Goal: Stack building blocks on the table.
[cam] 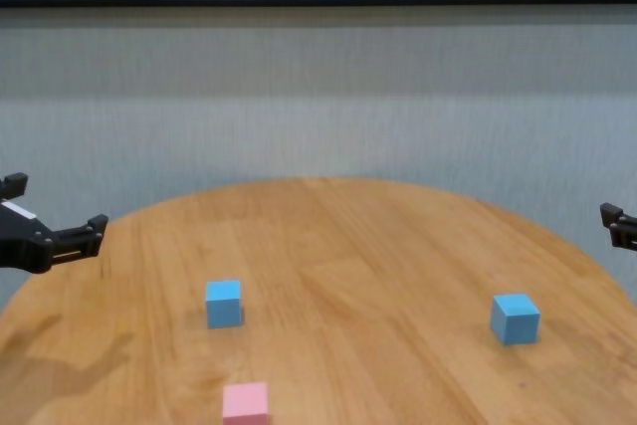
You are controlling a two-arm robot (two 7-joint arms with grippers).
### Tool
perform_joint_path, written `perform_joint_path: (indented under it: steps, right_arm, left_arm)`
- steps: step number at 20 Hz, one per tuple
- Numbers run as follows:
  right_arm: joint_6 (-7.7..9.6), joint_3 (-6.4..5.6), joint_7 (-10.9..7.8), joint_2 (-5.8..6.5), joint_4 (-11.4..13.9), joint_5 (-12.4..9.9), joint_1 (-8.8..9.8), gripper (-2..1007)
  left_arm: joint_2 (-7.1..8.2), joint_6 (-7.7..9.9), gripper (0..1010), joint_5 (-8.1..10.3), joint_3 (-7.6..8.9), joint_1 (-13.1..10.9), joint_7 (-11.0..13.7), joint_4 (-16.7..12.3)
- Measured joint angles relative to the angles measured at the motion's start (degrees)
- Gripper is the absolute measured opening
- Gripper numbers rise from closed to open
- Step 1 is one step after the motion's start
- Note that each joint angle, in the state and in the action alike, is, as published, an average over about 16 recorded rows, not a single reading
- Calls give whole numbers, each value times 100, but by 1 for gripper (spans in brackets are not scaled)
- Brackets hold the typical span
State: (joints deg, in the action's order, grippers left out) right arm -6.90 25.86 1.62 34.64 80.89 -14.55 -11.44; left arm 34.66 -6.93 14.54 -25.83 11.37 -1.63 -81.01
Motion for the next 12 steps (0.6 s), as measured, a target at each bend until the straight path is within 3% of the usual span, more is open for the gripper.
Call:
perform_joint_path:
  steps: [7, 12]
  right_arm:
    - [0, 0, 0, 0, 0, 0, 0, 1005]
    - [0, 0, 0, 0, 0, 0, 0, 1005]
  left_arm:
    - [105, -21, 1002, -85, 36, -129, 48, -272]
    - [297, 0, 1002, -103, 83, -320, 253, -655]
